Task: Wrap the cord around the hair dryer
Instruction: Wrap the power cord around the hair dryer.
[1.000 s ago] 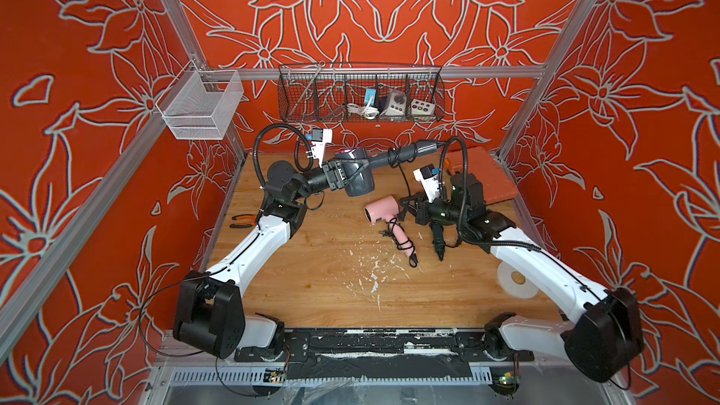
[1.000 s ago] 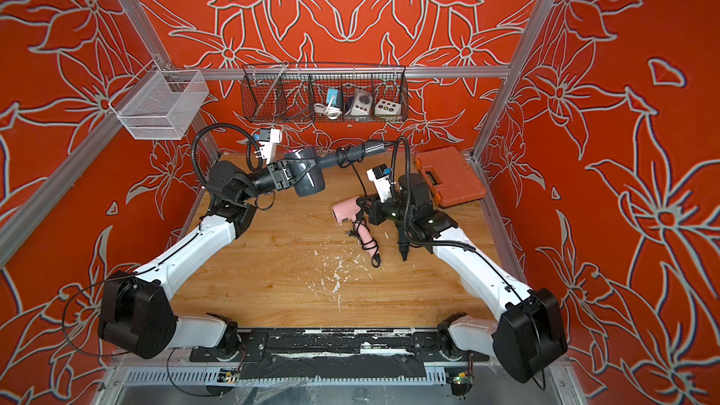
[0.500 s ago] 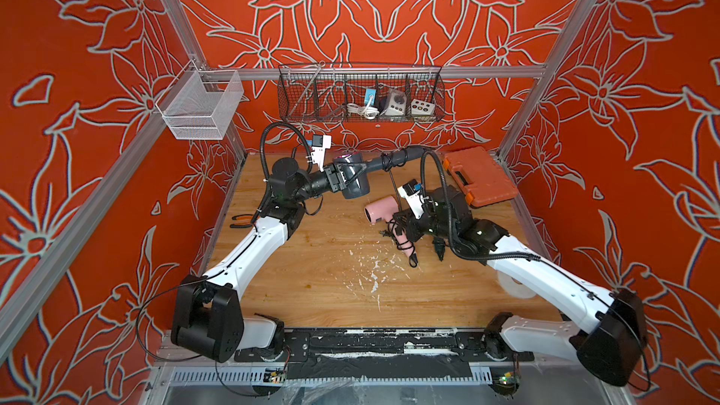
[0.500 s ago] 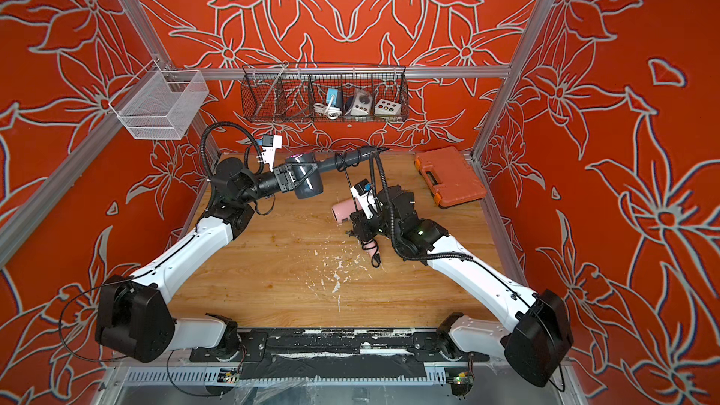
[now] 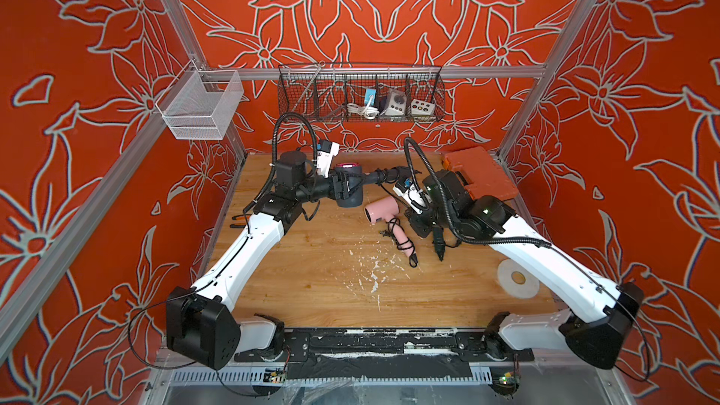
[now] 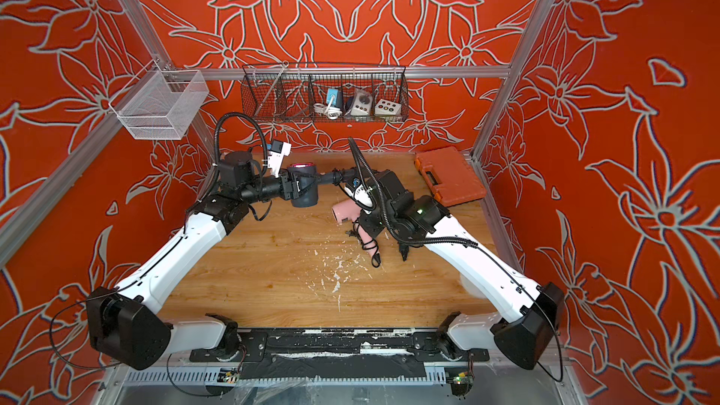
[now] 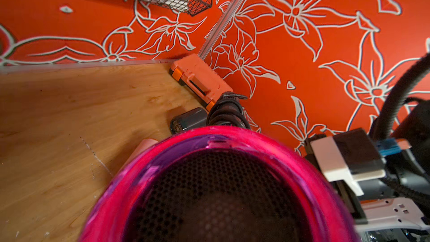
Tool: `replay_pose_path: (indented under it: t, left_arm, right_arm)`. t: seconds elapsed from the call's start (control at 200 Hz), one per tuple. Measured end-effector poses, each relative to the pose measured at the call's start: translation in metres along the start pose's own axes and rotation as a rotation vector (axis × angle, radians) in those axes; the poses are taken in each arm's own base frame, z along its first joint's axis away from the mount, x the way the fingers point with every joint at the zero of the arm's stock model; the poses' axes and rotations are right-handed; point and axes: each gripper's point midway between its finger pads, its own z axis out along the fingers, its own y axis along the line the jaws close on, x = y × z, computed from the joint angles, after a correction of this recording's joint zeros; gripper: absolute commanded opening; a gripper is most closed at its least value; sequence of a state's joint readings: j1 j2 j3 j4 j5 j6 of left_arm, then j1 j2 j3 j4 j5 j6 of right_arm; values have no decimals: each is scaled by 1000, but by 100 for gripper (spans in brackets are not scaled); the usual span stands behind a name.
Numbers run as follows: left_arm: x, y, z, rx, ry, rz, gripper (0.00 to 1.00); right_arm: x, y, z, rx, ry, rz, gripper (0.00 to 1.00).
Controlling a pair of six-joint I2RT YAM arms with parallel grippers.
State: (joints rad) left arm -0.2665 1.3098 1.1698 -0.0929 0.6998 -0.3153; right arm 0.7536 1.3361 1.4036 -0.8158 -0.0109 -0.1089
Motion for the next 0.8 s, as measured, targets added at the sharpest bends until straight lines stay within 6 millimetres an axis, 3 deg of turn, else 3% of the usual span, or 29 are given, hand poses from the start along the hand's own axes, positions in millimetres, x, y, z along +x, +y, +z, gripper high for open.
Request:
replay_pose_path:
  t: [0.26,0.41,0.585,0.766,0.801]
  left_arm:
    - [43,-9,9,-13,154,18,0]
    - [55,-16,9,17,199,18,0]
    - [69,-26,-2,56,216,-6,0]
    - [84,-27,-13,49,227,-34,0]
    - [86,-25,-14,44,234,-43,0]
  right_arm:
    - [-17,-28,-8,125,69,-196,0]
    - [-28,-39,-4,170,88,-311,0]
    - [-35,-40,19,160,123,-420,0]
    - [-27,-23,54,51,162,-461,0]
    - [-26,-19,58,30,166,-462,10]
